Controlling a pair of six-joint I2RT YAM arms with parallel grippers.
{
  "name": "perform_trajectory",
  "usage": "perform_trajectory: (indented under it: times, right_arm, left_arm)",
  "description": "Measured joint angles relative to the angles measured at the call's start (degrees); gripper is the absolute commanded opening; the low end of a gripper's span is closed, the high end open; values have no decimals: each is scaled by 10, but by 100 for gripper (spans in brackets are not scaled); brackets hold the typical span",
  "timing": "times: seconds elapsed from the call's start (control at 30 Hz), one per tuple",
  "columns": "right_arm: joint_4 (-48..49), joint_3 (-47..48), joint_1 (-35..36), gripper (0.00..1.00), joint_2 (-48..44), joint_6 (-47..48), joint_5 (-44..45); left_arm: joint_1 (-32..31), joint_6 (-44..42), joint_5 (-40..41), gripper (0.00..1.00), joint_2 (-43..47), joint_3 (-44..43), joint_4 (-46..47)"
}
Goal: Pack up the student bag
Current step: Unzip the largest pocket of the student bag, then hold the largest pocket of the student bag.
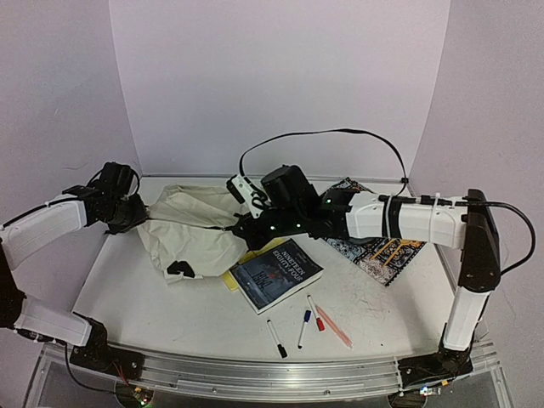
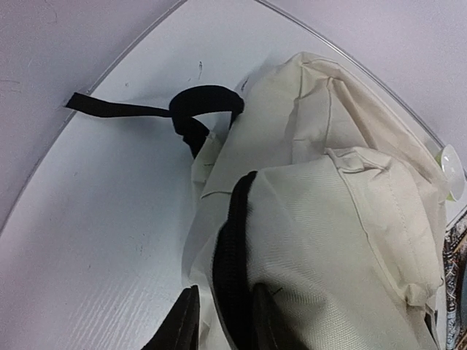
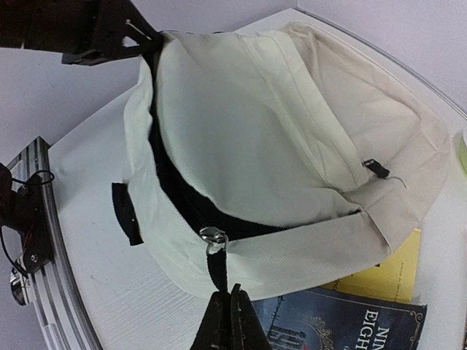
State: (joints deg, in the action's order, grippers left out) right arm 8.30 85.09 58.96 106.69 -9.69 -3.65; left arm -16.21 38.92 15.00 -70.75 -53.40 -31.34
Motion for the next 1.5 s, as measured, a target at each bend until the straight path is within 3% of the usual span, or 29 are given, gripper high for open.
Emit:
perform_trajectory:
  times: [0.3,0.7,0.97,1.13,1.4,1.5]
  right_arm:
    - [3,79,22,0,78,-15,-43]
    - [6,126,38,0,129,-22,-77]
    - [7,141,41,0,144,-23,-83]
    - [6,147,46,0,152,-23,-86]
    - [7,143,49,0,152,-18,-70]
    - [10,126,50,0,145,-10,-45]
  left_arm:
    - [21,9,-33,71,4,2,13]
    - [12,106,-198,74,139,75,4]
    - [-89,182,-222,74,136,113,6]
    - [-114,204,-221,63,112,113,34]
    - [-146,207,-209,10,53,113,59]
    - [-148,200,-194,0,59,113,57]
